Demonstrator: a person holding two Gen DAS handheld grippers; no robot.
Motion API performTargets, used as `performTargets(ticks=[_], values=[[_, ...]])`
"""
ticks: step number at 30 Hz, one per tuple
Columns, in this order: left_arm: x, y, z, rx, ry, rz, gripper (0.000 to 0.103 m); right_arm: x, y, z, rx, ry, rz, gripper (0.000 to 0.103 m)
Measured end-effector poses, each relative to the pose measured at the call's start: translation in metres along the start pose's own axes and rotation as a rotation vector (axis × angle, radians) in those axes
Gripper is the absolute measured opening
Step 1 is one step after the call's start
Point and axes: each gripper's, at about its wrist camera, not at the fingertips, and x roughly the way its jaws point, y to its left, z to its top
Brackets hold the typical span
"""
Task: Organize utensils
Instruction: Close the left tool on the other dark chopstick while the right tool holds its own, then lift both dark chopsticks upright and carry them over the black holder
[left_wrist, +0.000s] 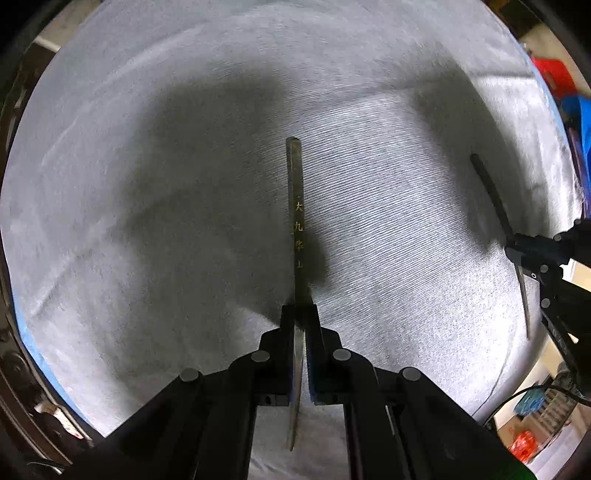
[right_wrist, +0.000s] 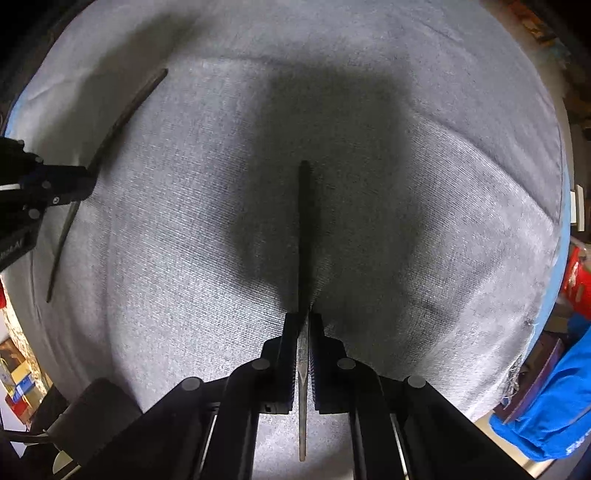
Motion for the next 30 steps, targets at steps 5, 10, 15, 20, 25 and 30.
performTargets(ticks=[5, 10, 15, 20, 25, 30], values=[[-0.009, 0.037, -0.043, -0.122, -0.129, -0.075, 0.005, -0.007, -0.029, -0.045, 0.126, -0.152, 0.123, 0.007], [-0.028, 0.080, -0.107, -0.283, -0.351, -0.175, 0.005, -0.033, -0.064, -0.105, 0.317, -0.390, 0.285, 0.007], [-0.046, 0.095, -0.186, -0.414, -0.575, -0.172, 0.005, -0.047, -0.076, -0.164, 0.454, -0.584, 0.373, 0.007], [-0.064, 0.090, -0.243, -0.501, -0.765, -0.167, 0.005, -0.046, -0.067, -0.217, 0.564, -0.740, 0.411, 0.007], [-0.067, 0.070, -0.282, -0.551, -0.879, -0.186, 0.005, -0.053, -0.061, -0.259, 0.642, -0.869, 0.457, 0.007], [-0.075, 0.076, -0.297, -0.618, -0.946, -0.247, 0.005, -0.077, -0.052, -0.287, 0.681, -0.974, 0.475, 0.007]])
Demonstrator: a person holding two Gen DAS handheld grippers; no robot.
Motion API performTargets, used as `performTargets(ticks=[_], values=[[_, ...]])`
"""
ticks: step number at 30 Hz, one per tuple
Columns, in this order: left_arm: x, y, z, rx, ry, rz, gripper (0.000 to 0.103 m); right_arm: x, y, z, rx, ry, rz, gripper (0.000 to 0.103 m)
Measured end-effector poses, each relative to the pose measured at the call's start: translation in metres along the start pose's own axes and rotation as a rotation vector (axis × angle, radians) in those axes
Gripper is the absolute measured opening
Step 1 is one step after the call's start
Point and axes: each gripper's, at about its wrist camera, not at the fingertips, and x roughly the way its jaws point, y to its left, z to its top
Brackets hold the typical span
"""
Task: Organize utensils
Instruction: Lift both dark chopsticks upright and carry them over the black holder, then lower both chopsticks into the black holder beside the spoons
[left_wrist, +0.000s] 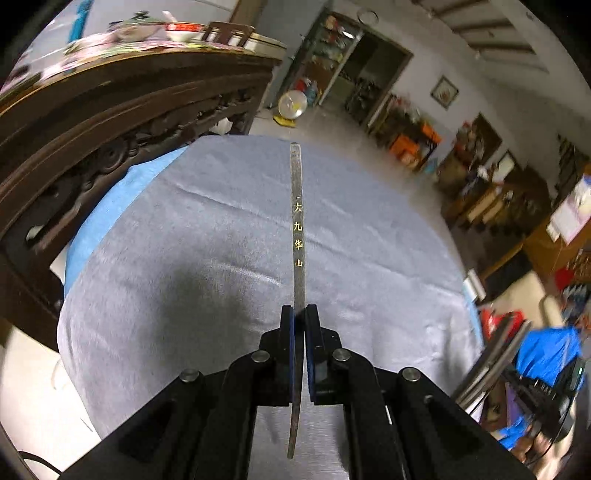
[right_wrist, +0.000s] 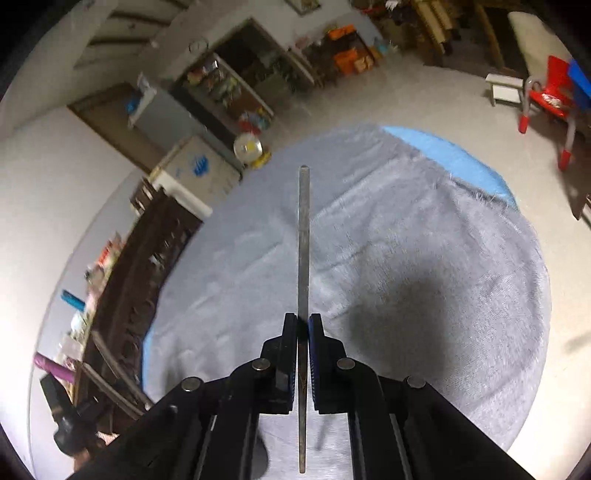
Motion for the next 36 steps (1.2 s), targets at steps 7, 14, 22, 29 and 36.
performTargets(ticks=[7, 14, 22, 29, 36], values=[[-0.032, -0.004, 0.005, -0.045, -0.068, -0.059, 0.005, -0.031, 0.023, -0.002, -0.015, -0.081, 0.046, 0.007], [-0.053, -0.009, 0.001, -0.068, -0.122, -0.095, 0.005, -0.044, 0.030, -0.008, -0.016, -0.113, 0.073, 0.007], [-0.073, -0.015, -0.002, -0.108, -0.188, -0.141, 0.005, -0.060, 0.043, -0.010, -0.024, -0.160, 0.120, 0.007], [-0.092, -0.029, -0.007, -0.125, -0.267, -0.198, 0.005, -0.067, 0.067, -0.015, -0.055, -0.193, 0.168, 0.007], [-0.082, -0.052, -0.022, -0.084, -0.279, -0.210, 0.005, -0.050, 0.095, -0.031, -0.118, -0.184, 0.181, 0.007]])
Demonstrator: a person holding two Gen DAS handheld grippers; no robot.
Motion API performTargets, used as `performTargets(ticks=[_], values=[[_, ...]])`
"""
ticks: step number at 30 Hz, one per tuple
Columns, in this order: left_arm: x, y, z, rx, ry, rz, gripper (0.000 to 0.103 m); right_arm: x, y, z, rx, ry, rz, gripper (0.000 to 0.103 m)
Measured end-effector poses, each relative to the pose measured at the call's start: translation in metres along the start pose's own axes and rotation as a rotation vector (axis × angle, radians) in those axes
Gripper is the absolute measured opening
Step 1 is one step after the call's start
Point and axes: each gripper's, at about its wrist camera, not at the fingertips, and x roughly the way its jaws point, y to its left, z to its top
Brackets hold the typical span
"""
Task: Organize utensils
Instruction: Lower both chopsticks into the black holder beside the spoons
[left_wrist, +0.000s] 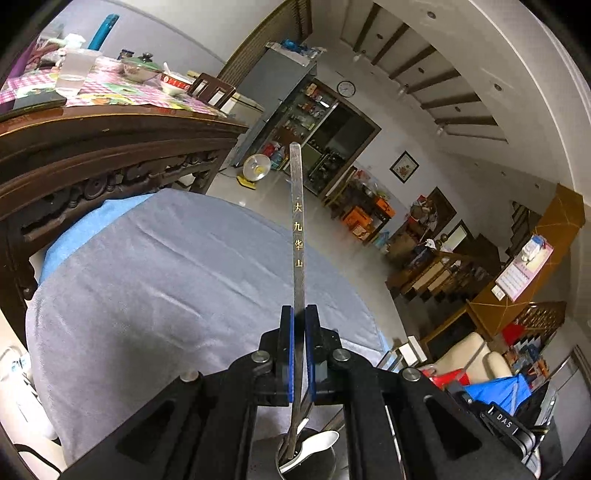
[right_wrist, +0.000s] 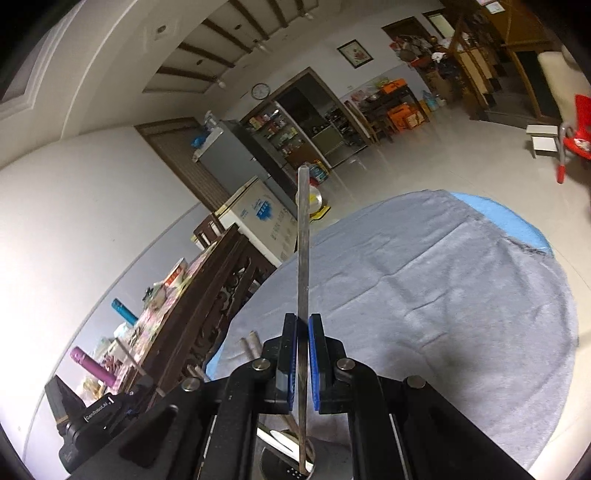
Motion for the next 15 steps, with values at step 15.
performTargets(ticks=[15], values=[[0.025, -0.008, -0.037, 0.104, 0.041, 0.039, 0.005, 0.036, 0.017, -0.040, -0.124, 0.076, -0.056, 0.007]])
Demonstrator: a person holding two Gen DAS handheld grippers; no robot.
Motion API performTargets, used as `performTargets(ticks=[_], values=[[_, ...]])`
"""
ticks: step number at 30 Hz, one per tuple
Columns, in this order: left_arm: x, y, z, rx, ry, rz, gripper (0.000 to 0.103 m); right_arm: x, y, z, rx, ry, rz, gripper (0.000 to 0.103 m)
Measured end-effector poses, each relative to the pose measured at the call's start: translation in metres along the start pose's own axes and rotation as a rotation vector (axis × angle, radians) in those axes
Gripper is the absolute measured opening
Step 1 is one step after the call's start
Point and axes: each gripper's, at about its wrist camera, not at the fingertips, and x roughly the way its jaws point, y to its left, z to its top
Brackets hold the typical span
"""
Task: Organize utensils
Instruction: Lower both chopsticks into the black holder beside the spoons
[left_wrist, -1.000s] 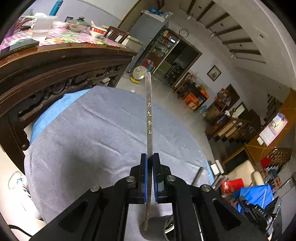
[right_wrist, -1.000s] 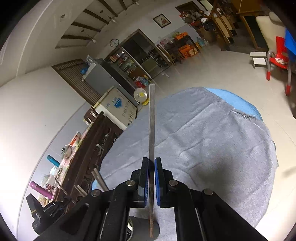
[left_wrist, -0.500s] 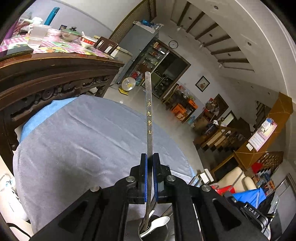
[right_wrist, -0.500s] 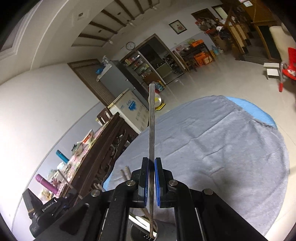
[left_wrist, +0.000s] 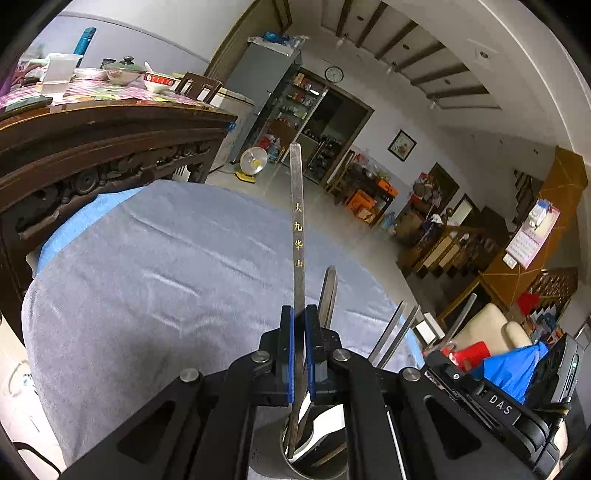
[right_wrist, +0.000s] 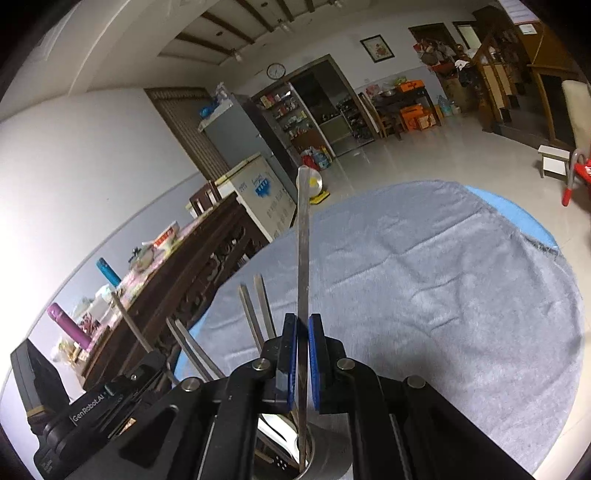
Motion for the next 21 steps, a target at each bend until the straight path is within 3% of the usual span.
performTargets(ticks=[21], values=[[0.009, -0.001, -0.023, 0.044, 0.061, 0.013, 0.006, 0.010, 0.011, -0.030, -0.098, 0.061, -0.035, 0.007]])
